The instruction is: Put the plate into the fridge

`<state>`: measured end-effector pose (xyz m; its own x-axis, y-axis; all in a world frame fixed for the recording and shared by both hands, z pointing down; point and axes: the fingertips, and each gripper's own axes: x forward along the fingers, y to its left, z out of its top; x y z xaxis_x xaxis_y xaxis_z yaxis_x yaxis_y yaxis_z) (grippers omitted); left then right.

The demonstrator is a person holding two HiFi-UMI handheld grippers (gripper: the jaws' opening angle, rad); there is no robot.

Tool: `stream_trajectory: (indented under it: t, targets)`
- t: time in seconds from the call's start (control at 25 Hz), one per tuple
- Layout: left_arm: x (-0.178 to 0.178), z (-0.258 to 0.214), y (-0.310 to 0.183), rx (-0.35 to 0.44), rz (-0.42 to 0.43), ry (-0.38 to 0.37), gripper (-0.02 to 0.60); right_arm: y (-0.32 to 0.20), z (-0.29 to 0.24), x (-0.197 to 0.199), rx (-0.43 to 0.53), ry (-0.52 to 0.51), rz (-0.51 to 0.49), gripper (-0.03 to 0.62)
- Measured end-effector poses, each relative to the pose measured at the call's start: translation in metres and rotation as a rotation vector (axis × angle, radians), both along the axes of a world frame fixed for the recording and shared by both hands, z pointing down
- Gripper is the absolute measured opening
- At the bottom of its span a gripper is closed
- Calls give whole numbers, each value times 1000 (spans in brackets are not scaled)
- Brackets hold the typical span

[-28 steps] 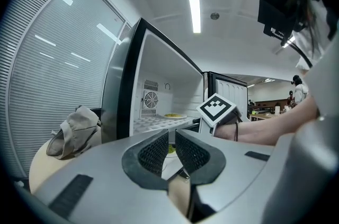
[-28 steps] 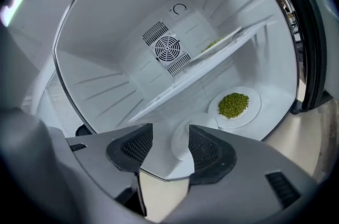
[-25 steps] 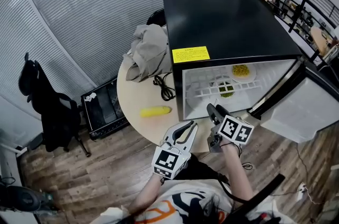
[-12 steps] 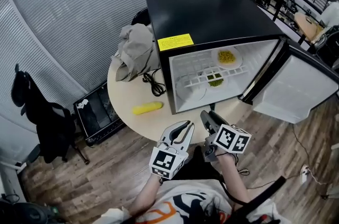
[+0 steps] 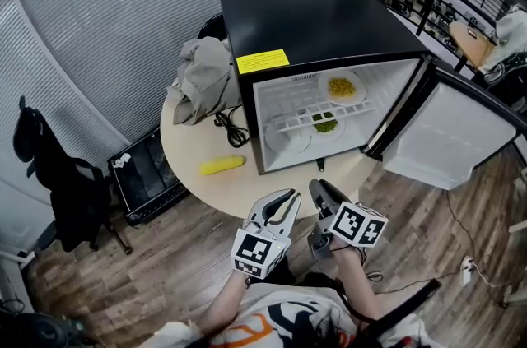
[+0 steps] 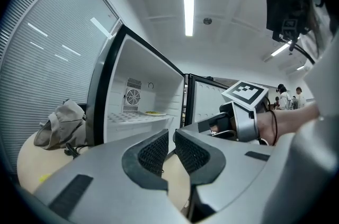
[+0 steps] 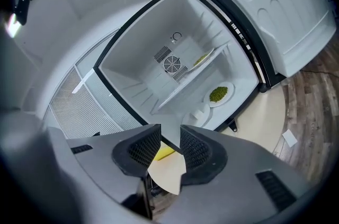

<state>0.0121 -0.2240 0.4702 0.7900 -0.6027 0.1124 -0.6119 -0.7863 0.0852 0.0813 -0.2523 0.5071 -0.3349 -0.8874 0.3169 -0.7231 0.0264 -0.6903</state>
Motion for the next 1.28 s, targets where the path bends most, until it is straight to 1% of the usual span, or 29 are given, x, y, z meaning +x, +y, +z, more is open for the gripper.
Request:
stream_trajectory:
  t: [0.16, 0.28, 0.4, 0.48, 0.64, 0.76, 1.12, 1.28]
  targets:
    - [3, -5, 3, 6, -39, 11, 48, 12, -4, 4, 3, 1, -18, 104]
    - [3, -6, 7, -9, -82, 28, 48, 26, -6, 13, 3, -10, -27, 92]
    - [6, -7, 20, -29, -121, 47, 48, 45, -7, 26, -1, -16, -38, 74]
    - [11, -7, 32, -31, -137, 37, 48, 58, -6, 34, -3, -30, -49, 62]
    - [24, -7, 56, -19, -151, 7, 48, 77, -9, 47, 11, -63, -68, 48]
    - [29, -6, 77, -17, -167, -10, 48, 91, -10, 50, 21, -77, -90, 41]
    - [42, -3, 138, -15, -193, -22, 48, 149, -9, 56, 29, -98, -143, 28]
    - [49, 2, 166, -25, -194, -20, 48, 178, -3, 59, 16, -106, -164, 28]
